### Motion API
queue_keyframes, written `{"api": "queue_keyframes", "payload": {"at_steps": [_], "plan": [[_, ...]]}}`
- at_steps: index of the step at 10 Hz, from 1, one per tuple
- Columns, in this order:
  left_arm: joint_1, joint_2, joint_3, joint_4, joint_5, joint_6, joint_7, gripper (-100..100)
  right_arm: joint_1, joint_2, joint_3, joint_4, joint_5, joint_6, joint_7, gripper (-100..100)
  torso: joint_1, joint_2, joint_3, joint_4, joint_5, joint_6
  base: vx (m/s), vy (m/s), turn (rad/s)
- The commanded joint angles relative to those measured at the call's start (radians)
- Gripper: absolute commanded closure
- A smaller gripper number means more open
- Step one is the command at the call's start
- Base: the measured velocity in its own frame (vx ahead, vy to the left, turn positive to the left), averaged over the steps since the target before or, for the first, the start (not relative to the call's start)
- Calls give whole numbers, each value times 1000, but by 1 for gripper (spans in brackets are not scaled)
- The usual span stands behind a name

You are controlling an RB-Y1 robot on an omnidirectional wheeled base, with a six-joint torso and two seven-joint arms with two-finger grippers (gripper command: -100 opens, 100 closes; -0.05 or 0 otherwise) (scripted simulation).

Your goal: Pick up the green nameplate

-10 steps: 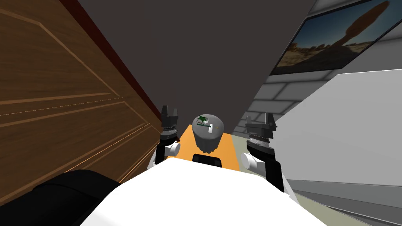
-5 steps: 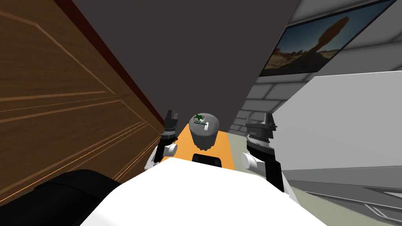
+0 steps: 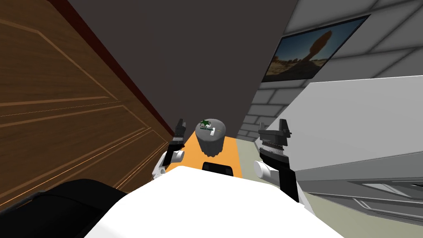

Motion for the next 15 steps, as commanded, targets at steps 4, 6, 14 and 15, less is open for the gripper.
{"api": "queue_keyframes", "payload": {"at_steps": [4, 6, 14, 15], "plan": [[-12, 35, 82, 113, 14, 59, -21, -100, 0, 0, 0, 0, 0, 0, 0, 0, 5, 1, 1, 0, 1, 0, -44, -147, -28], [-23, 45, 111, 168, 18, 87, -33, -100, 0, 0, 0, 0, 0, 0, 0, 0, 1, 1, 1, 0, 0, 0, -36, -179, -35], [-82, 91, 226, 374, 37, 219, -89, -100, 0, 0, 0, 0, 0, 0, 0, 0, 5, -3, -2, -1, 1, 0, 11, -132, -27], [-101, 104, 254, 417, 42, 256, -104, -100, 0, 0, 0, 0, 0, 0, 0, 0, 6, -3, -1, 0, 1, 0, 29, -141, -36]]}}
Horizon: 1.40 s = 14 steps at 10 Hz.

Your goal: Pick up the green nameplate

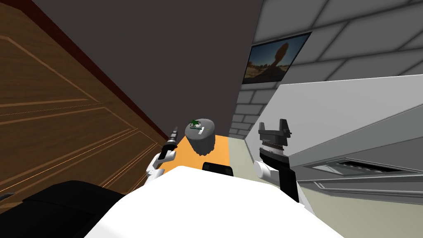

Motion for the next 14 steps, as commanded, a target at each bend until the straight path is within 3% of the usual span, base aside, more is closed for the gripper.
{"api": "queue_keyframes", "payload": {"at_steps": [1, 2, 3, 4, 5, 8, 9, 10, 11, 14], "plan": [[-18, 11, 38, 50, 6, 50, -28, -100, 0, 0, 0, 0, 0, 0, 0, 0, 0, 0, 0, 0, 0, 0, 70, -198, -60], [-18, 11, 38, 76, 6, 62, -28, -100, 0, 0, 0, 0, 0, 0, 0, 0, -3, -2, -1, 0, -1, 0, 64, -154, -6], [-39, 24, 63, 112, 11, 102, -45, -100, 0, 0, 0, 0, 0, 0, 0, 0, -1, -2, -1, -1, -1, 0, 61, -149, -25], [-39, 24, 63, 130, 11, 102, -45, -100, 0, 0, 0, 0, 0, 0, 0, 0, -1, -2, -1, 0, 0, 0, 50, -113, -11], [-61, 38, 87, 172, 17, 142, -62, -100, 0, 0, 0, 0, 0, 0, 0, 0, 1, -1, -1, 0, 0, 0, 69, -117, -38], [-84, 53, 110, 238, 22, 186, -80, -100, 0, 0, 0, 0, 0, 0, 0, 0, 4, -2, -1, 0, 1, 0, 54, -85, -13], [-108, 67, 131, 287, 28, 218, -98, -100, 0, 0, 0, 0, 0, 0, 0, 0, 4, -2, -1, 0, 1, 0, 93, -93, -15], [-108, 67, 131, 291, 28, 229, -98, -100, 0, 0, 0, 0, 0, 0, 0, 0, 3, -4, -2, -1, 1, 0, 79, -88, -11], [-133, 82, 150, 331, 33, 268, -116, -100, 0, 0, 0, 0, 0, 0, 0, 0, 3, -3, -2, -1, 0, 0, 74, -97, -19], [-158, 98, 168, 393, 39, 315, -134, -100, 0, 0, 0, 0, 0, 0, 0, 0, 3, -4, -2, -1, 0, 0, 91, -85, -8]]}}
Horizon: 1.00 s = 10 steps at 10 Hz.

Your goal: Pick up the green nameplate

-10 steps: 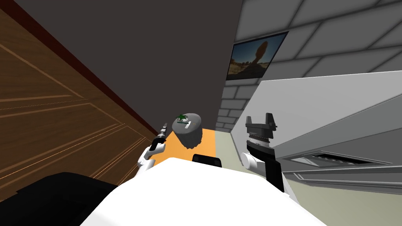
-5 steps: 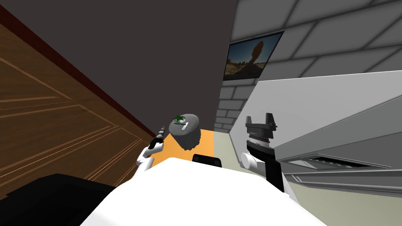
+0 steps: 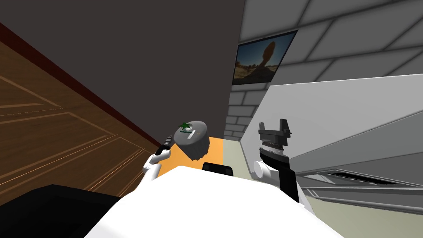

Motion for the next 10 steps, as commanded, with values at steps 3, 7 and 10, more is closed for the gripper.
{"api": "queue_keyframes", "payload": {"at_steps": [3, 7, 10], "plan": [[-51, 32, 34, 97, 12, 94, -39, -100, 0, 0, 0, 0, 0, 0, 0, 0, 1, 0, 0, 0, 0, 0, 98, -65, -9], [-103, 64, 58, 184, 23, 186, -74, -100, 0, 0, 0, 0, 0, 0, 0, 0, 0, -4, -2, -1, 0, 0, 130, -57, -2], [-153, 95, 76, 260, 33, 264, -107, -100, 0, 0, 0, 0, 0, 0, 0, 0, 4, 0, 0, 0, 1, 0, 106, -24, 0]]}}
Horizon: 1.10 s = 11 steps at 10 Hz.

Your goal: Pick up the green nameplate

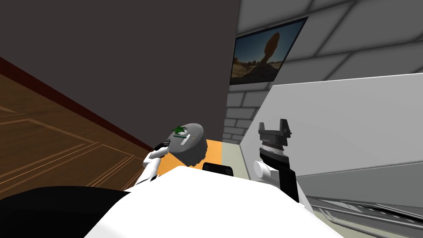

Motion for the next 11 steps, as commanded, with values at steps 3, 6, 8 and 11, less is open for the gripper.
{"api": "queue_keyframes", "payload": {"at_steps": [3, 6, 8, 11], "plan": [[-60, 31, 18, 82, 7, 95, -40, -100, 0, 0, 0, 0, 0, 0, 0, 0, 0, -1, -1, -1, 0, 0, 155, -18, 5], [-101, 57, 25, 135, 15, 157, -66, -100, 0, 0, 0, 0, 0, 0, 0, 0, 1, 0, 0, 0, 0, 0, 124, -7, 7], [-136, 79, 28, 176, 22, 207, -88, -100, 0, 0, 0, 0, 0, 0, 0, 0, 0, -1, -1, 0, 0, 0, 169, 0, 13], [-177, 104, 28, 220, 29, 265, -112, -100, 0, 0, 0, 0, 0, 0, 0, 0, 2, -2, -1, -1, 1, 0, 149, 14, 12]]}}
